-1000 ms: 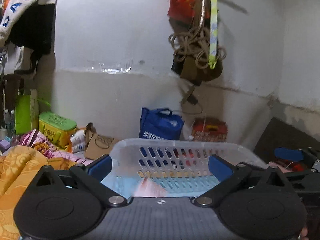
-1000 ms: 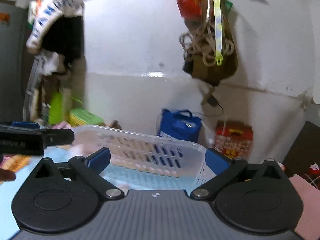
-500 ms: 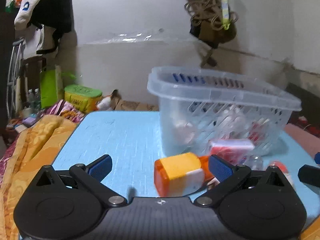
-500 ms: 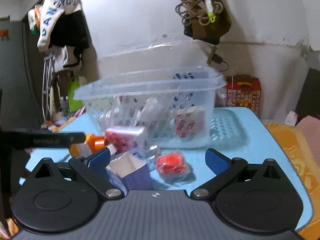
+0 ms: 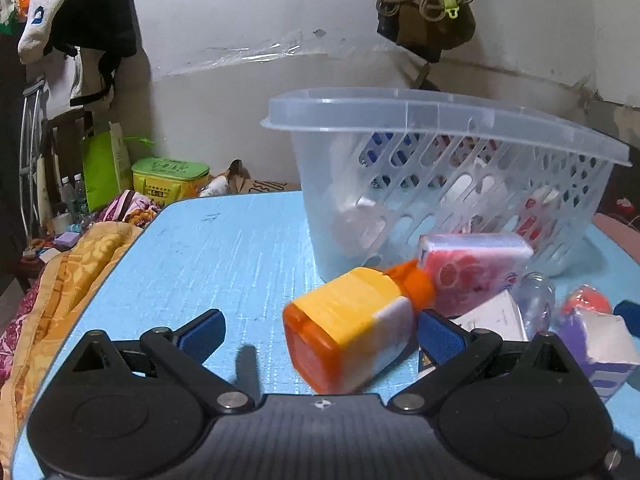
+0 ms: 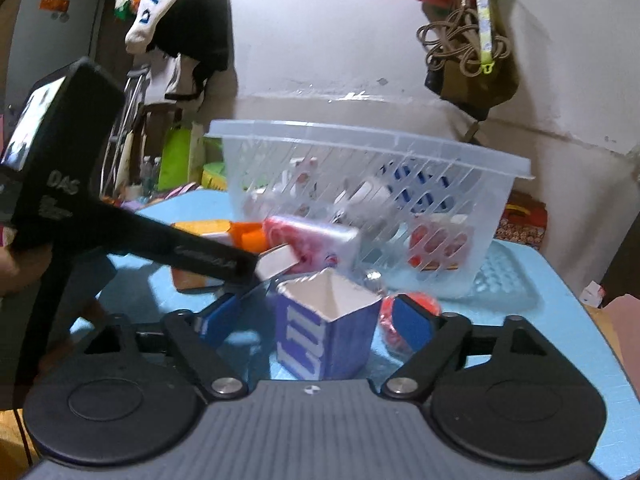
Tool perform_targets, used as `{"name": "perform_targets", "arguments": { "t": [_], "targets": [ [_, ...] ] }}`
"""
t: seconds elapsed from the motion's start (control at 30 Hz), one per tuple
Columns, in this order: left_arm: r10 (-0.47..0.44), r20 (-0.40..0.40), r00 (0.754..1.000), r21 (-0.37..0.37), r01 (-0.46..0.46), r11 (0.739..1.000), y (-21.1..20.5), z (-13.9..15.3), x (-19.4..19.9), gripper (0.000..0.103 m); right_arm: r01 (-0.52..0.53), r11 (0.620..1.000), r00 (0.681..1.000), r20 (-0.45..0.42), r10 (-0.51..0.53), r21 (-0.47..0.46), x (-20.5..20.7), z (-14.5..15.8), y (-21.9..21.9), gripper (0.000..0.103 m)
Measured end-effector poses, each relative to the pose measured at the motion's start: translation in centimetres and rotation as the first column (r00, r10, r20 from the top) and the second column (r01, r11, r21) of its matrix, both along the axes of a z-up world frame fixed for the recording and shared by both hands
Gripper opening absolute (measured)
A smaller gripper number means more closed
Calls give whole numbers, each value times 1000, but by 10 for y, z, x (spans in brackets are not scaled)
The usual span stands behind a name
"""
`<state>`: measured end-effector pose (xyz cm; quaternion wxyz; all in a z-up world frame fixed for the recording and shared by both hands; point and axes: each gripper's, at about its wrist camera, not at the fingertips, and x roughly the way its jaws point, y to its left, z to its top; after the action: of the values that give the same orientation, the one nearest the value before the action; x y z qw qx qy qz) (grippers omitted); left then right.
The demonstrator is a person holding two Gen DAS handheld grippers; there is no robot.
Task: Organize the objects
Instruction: 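Grasp the purple carton with the right tool while the left tool grasps the orange pill bottle, then carry the carton and pill bottle over the basket and release both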
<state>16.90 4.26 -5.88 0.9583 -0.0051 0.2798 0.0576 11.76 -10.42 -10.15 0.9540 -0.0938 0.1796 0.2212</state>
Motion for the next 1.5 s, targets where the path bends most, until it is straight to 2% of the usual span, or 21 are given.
{"name": "perform_targets", "arguments": {
  "t": [0.1,0.17,0.23,0.3,0.33,0.57,0.67,0.8,0.93,1.1,1.2,1.5],
  "targets": [
    [10,11,1000,26,-10,1000,-5,-2,3,103,-13,1000,1000,-28,13,3,3,-2,1,69],
    [5,10,1000,33,-6,999,-7,-2,3,100,-19,1000,999,-41,20,14,4,-1,-1,65],
    [-16,9,1000,40,16,999,-7,-3,0,91,-23,999,998,-56,25,32,5,0,-4,58],
    [-40,-3,999,54,41,998,-9,-5,-2,64,-31,999,997,-72,34,44,7,1,-7,57],
    [-42,-5,999,62,42,997,-10,-6,-3,63,-34,998,996,-76,38,48,7,1,-7,57],
    [-53,-1,999,76,53,996,-6,-6,-9,63,-56,998,995,-82,57,19,9,-1,-5,57],
    [-46,-2,999,70,46,997,-3,-5,-9,62,-78,996,992,-100,81,36,10,2,-9,56],
    [-42,13,999,70,41,997,0,0,-14,61,-108,991,991,-75,114,79,5,15,-20,56],
    [-49,39,998,74,46,996,-2,7,-20,59,-79,992,994,-62,85,96,6,25,-29,56],
    [-68,23,997,98,66,993,-10,6,-21,49,-37,994,997,-62,44,103,13,31,-36,56],
    [-72,24,997,108,69,992,-11,7,-22,46,-24,993,998,-56,31,112,14,34,-41,56],
    [-72,33,997,100,68,993,-5,8,-26,46,-11,990,998,-52,18,138,14,40,-50,56]
  ]
}}
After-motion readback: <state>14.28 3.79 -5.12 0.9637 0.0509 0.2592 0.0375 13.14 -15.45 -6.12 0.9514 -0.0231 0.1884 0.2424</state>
